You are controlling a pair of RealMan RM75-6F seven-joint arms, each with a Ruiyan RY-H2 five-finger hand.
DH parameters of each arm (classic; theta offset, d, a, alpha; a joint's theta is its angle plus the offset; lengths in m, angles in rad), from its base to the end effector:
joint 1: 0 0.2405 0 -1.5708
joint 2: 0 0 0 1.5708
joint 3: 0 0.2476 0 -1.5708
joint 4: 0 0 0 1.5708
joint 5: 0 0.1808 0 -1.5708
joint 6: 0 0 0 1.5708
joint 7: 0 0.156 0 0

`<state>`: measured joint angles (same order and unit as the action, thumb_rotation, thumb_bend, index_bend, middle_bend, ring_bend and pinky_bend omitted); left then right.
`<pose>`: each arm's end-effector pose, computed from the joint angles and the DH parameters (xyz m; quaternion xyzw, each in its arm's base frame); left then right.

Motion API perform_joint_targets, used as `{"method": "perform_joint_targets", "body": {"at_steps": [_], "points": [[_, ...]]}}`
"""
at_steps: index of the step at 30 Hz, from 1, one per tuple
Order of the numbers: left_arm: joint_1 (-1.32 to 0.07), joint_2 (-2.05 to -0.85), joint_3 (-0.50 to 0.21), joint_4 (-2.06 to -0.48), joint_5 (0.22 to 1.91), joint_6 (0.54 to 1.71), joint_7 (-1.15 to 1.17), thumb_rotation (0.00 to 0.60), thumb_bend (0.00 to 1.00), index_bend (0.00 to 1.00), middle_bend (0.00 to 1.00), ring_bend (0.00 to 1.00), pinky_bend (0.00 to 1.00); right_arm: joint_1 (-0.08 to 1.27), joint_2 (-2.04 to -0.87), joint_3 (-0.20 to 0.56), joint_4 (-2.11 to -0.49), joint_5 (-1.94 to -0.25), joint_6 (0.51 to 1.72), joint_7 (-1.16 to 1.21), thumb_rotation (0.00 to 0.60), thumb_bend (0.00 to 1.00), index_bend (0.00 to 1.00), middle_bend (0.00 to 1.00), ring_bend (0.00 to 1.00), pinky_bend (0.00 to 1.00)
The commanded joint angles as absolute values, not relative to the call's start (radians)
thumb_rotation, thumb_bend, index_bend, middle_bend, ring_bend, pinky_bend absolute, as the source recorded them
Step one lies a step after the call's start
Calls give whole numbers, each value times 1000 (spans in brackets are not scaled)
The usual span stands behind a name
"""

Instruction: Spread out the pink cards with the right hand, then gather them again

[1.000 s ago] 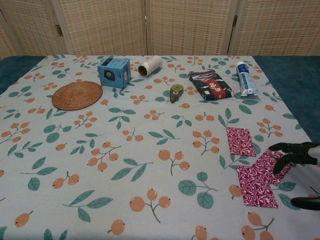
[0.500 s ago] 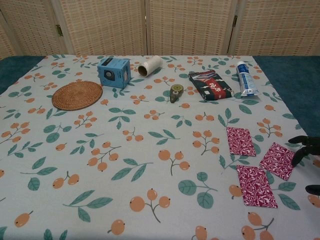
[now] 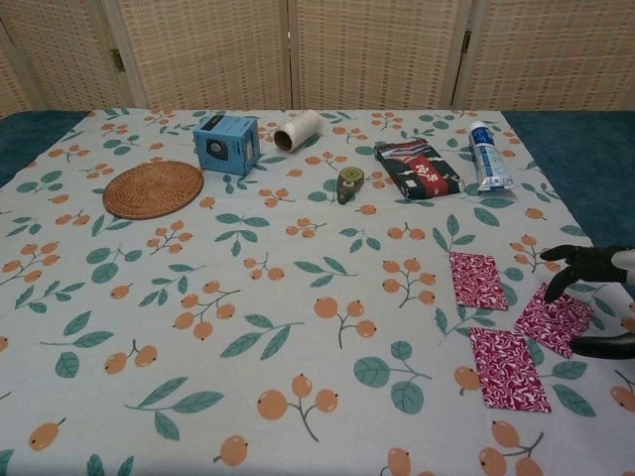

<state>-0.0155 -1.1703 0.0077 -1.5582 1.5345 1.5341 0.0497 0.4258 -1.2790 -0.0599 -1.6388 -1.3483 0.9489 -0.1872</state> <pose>-0.3061 0.1591 0.1674 -0.6024 -0.3875 -0.3565 0.5999 -0.2533 -0.2325 0.0464 0.7624 -0.4529 0.2472 0.3906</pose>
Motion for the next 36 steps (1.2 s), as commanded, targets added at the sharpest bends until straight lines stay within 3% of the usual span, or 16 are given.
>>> {"method": "perform_joint_targets", "body": {"at_steps": [1,19,36], "points": [[-14,-1170,9,-1556,1535,1535,47,600,216,200,45,116,0,445,-1304,-48,-1631,-1341,925,-202,156,209,234,38,0,0],[-7,-1176,10,-1538,1532,1535,32,600,216,200,45,116,0,442,-1303,-84,-1655,-1326,912,-263,157,210,234,38,0,0],[-9,-1177,9,-1551,1546,1540,41,600,216,200,46,116,0,367,-1223,-112,-1675,-1402,1031,-188,158,210,234,50,0,0]]}}
